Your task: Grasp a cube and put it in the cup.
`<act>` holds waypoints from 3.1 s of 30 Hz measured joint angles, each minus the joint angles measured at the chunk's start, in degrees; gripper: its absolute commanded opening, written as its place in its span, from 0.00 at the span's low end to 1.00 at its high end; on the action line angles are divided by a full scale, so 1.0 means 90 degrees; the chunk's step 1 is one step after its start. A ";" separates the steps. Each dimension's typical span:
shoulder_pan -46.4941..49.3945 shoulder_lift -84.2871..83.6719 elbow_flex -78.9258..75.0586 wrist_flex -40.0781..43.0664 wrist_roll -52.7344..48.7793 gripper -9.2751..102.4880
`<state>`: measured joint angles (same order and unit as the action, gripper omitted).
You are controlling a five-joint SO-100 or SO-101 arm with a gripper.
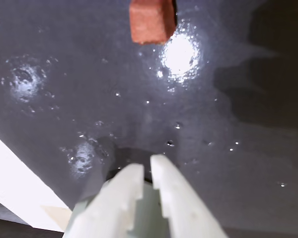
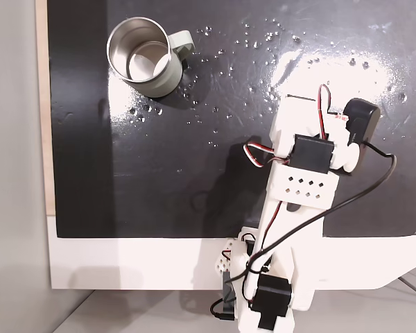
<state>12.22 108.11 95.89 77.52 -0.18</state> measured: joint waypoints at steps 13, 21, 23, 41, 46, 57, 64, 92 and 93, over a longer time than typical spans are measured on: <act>0.0156 -0.0254 -0.0029 0.0049 0.0352 0.28; 0.0146 -0.0430 -0.0039 0.0137 0.0352 0.29; 0.0156 -0.0518 -0.0039 0.0146 0.0352 0.29; 0.0146 -0.1250 0.0342 -0.0225 0.0322 0.29; 0.0234 -0.1426 0.0547 -0.0518 0.0215 0.29; 0.0596 -0.2148 0.0576 -0.0928 0.0029 0.29; 0.0596 -0.2480 0.0576 -0.1152 -0.0020 0.29; 0.0615 -0.3115 0.0371 -0.1455 -0.0137 0.24; 0.0615 -0.3115 0.0352 -0.1455 -0.0137 0.23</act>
<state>17.75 80.07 99.05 64.42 -1.41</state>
